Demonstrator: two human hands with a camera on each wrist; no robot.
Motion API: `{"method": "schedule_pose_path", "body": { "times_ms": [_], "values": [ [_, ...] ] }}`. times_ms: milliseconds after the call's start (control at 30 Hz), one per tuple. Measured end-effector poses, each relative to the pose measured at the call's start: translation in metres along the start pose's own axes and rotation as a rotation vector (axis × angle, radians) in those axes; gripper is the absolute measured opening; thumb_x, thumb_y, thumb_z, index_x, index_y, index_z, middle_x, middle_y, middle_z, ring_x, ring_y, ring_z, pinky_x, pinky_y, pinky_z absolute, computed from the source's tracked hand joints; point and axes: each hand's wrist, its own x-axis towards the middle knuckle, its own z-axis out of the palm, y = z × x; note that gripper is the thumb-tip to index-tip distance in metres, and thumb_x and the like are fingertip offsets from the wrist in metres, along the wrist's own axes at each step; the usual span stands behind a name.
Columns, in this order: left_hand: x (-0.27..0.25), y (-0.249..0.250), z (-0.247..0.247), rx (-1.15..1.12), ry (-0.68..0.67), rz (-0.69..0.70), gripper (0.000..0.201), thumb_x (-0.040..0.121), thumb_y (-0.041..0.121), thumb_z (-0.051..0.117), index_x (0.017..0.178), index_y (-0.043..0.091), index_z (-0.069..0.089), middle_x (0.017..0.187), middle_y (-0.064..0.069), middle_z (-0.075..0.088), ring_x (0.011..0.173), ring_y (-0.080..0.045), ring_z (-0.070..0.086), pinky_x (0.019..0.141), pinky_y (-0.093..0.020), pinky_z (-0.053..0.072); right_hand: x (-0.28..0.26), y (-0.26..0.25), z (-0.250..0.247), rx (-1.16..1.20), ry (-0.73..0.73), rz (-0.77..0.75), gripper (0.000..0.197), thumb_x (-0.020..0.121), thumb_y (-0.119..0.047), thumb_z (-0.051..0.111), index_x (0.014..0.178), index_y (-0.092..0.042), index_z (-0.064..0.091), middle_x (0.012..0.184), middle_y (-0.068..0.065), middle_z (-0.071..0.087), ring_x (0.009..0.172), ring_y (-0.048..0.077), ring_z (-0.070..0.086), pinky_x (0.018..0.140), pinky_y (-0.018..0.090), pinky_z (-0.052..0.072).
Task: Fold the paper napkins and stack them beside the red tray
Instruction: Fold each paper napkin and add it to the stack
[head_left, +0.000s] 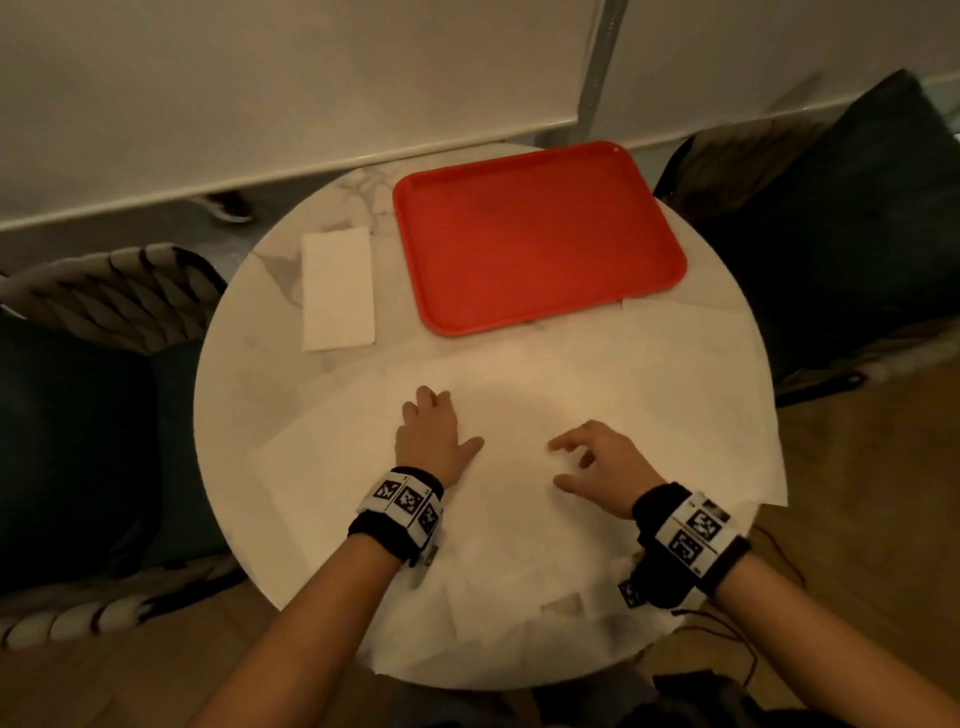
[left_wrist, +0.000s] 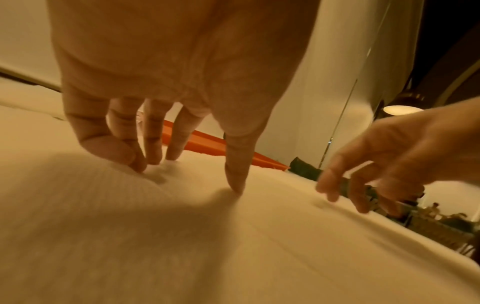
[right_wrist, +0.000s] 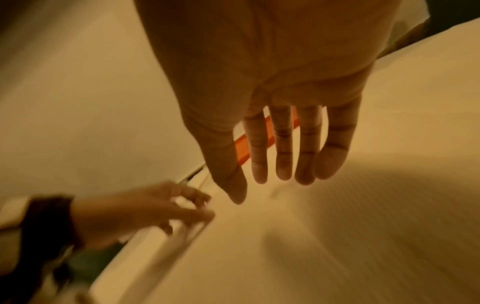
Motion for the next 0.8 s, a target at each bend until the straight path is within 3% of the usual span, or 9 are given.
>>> {"method": "schedule_pose_path", "body": {
  "times_ms": [167,267,333,467,533,600,700,767,800],
  "values": [
    [0.001,0.005,0.003,-0.201,0.082,-0.045,0.052,0.084,0.041,0.068,0.120,0.008,0.050,0.120,-0.009,0.047,0.112,-0.028,0.044,0.092,-0.040,0.043,-0.004,0.023,0.026,0.018,0.017,-0.059,0.055,0.079,-0.031,0.072,0.130,-0.022,0.054,0.123,-0.001,0.044,0.114,0.019,0.045,0.100,0.030,0.040],
    [-0.007,0.014,0.005,-0.392,0.180,0.016,0.022,0.085,0.027,0.069,0.092,0.011,0.055,0.099,-0.005,0.050,0.096,-0.023,0.048,0.083,-0.031,0.041,-0.004,0.028,0.029,0.029,0.030,-0.088,0.055,0.081,-0.029,0.071,0.132,-0.020,0.053,0.126,-0.001,0.042,0.115,0.018,0.041,0.101,0.026,0.036],
    [-0.015,0.022,0.008,-0.493,0.188,0.051,0.017,0.083,0.018,0.070,0.082,0.015,0.053,0.089,-0.001,0.054,0.084,-0.018,0.051,0.074,-0.027,0.039,-0.003,0.030,0.029,0.043,0.035,-0.104,0.053,0.081,-0.029,0.070,0.132,-0.021,0.053,0.126,-0.001,0.042,0.115,0.017,0.041,0.100,0.024,0.035],
    [-0.026,0.036,0.012,-0.619,0.079,0.028,0.026,0.083,0.005,0.065,0.094,0.015,0.043,0.083,-0.003,0.058,0.072,-0.019,0.054,0.064,-0.027,0.047,0.000,0.036,0.025,0.062,0.011,-0.143,0.050,0.082,-0.028,0.069,0.130,-0.023,0.055,0.122,-0.004,0.042,0.111,0.015,0.043,0.098,0.023,0.038],
    [-0.028,0.037,0.010,-0.649,0.096,0.047,0.029,0.084,0.004,0.063,0.096,0.016,0.039,0.078,-0.012,0.061,0.066,-0.023,0.053,0.066,-0.037,0.050,-0.001,0.039,0.022,0.083,-0.003,-0.174,0.050,0.082,-0.025,0.070,0.129,-0.024,0.055,0.118,-0.006,0.043,0.104,0.013,0.046,0.087,0.013,0.037],
    [-0.032,0.037,0.002,-0.714,0.122,0.074,0.028,0.085,0.006,0.065,0.095,0.016,0.040,0.069,-0.012,0.061,0.060,-0.020,0.049,0.060,-0.036,0.048,-0.002,0.038,0.012,0.171,0.074,-0.169,0.054,0.081,-0.022,0.072,0.131,-0.024,0.053,0.118,-0.004,0.047,0.098,0.013,0.050,0.077,0.006,0.037],
    [-0.039,0.034,-0.015,-0.877,0.124,0.102,0.030,0.082,0.003,0.070,0.096,0.014,0.045,0.074,-0.010,0.070,0.063,-0.018,0.057,0.058,-0.031,0.048,0.008,0.035,-0.012,0.223,0.292,-0.072,0.085,0.076,-0.035,0.078,0.146,-0.020,0.032,0.132,0.001,0.043,0.115,0.016,0.046,0.097,0.026,0.042],
    [-0.043,0.028,-0.023,-0.898,0.134,0.108,0.032,0.080,0.001,0.071,0.098,0.016,0.049,0.073,-0.003,0.071,0.060,-0.010,0.062,0.056,-0.026,0.049,0.018,0.028,-0.024,0.162,0.278,-0.006,0.100,0.072,-0.050,0.076,0.149,-0.016,0.023,0.144,0.004,0.035,0.133,0.023,0.032,0.111,0.039,0.033],
    [-0.043,0.024,-0.026,-0.884,0.150,0.095,0.033,0.079,0.002,0.073,0.100,0.016,0.052,0.073,0.002,0.070,0.059,-0.003,0.062,0.055,-0.020,0.050,0.022,0.023,-0.027,0.142,0.245,0.019,0.098,0.071,-0.056,0.074,0.147,-0.013,0.029,0.144,0.005,0.037,0.135,0.025,0.031,0.111,0.040,0.032]
  ]
}}
